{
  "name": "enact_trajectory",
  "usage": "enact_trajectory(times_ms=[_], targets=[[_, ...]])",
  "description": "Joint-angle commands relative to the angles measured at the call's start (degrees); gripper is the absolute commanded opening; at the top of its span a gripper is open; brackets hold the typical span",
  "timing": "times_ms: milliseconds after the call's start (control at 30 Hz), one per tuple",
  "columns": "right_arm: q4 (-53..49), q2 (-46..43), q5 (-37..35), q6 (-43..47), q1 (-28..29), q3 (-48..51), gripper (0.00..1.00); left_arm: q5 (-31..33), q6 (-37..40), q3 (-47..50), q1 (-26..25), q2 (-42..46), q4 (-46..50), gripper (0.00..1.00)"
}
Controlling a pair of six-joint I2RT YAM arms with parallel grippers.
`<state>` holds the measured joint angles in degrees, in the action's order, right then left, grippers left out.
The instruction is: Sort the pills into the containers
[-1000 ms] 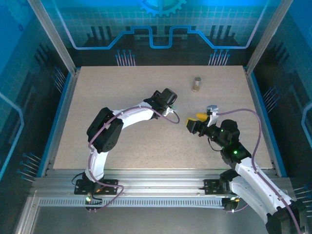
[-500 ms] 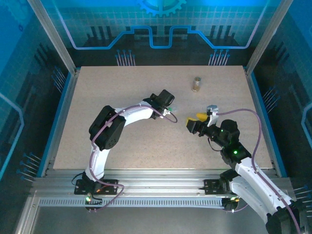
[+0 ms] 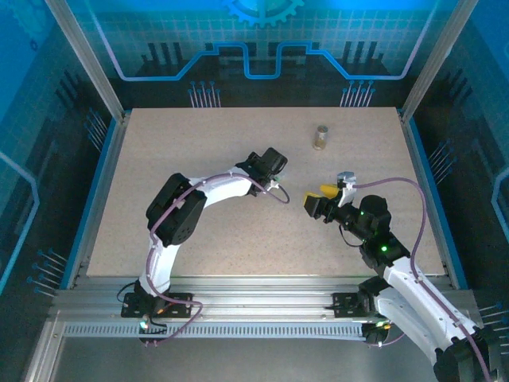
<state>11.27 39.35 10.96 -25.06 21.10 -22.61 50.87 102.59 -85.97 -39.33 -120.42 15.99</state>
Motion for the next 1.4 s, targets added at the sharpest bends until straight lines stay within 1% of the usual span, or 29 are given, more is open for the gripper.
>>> enact_trajectory(times_ms=[0, 367, 533, 733, 867, 1000, 1133, 1267, 1367], targets=[[2.21, 0.00, -1.19, 0.19, 1.13, 0.68, 0.72, 2.08, 2.06, 0.70, -0.41, 0.19, -0.76, 0.00], [2.68, 0.29, -1.73, 0.05, 1.08, 1.08, 0.72, 2.18, 1.00, 0.11, 0.96, 1.21, -1.22, 0.00], [2.62, 0.45, -1.64, 0.16, 1.14, 1.03, 0.72, 1.19, -2.35, -0.25, 2.30, 2.72, 0.07, 0.00], [2.95, 1.07, -1.56, 0.22, 1.12, 1.00, 0.72, -0.19, -11.22, -2.31, 3.44, 1.32, 5.81, 0.00], [3.23, 1.95, -1.58, 0.26, 1.04, 1.08, 0.72, -2.27, -17.96, -4.31, 3.62, 0.54, 9.94, 0.00], [3.40, 2.63, -1.64, 0.36, 1.04, 1.08, 0.72, -4.96, -24.69, -5.56, 4.39, 1.31, 13.39, 0.00], [3.76, 3.40, -1.57, 0.30, 0.97, 1.08, 0.72, -7.23, -29.40, -4.27, 5.29, 2.84, 14.64, 0.00], [3.85, 4.86, -1.77, 0.48, 1.04, 1.16, 0.72, -10.61, -36.44, -2.84, 6.31, 4.69, 15.46, 0.00], [5.06, 6.35, -1.38, 0.33, 0.98, 1.09, 0.72, -16.08, -44.04, -2.97, 6.38, 6.88, 16.27, 0.00]])
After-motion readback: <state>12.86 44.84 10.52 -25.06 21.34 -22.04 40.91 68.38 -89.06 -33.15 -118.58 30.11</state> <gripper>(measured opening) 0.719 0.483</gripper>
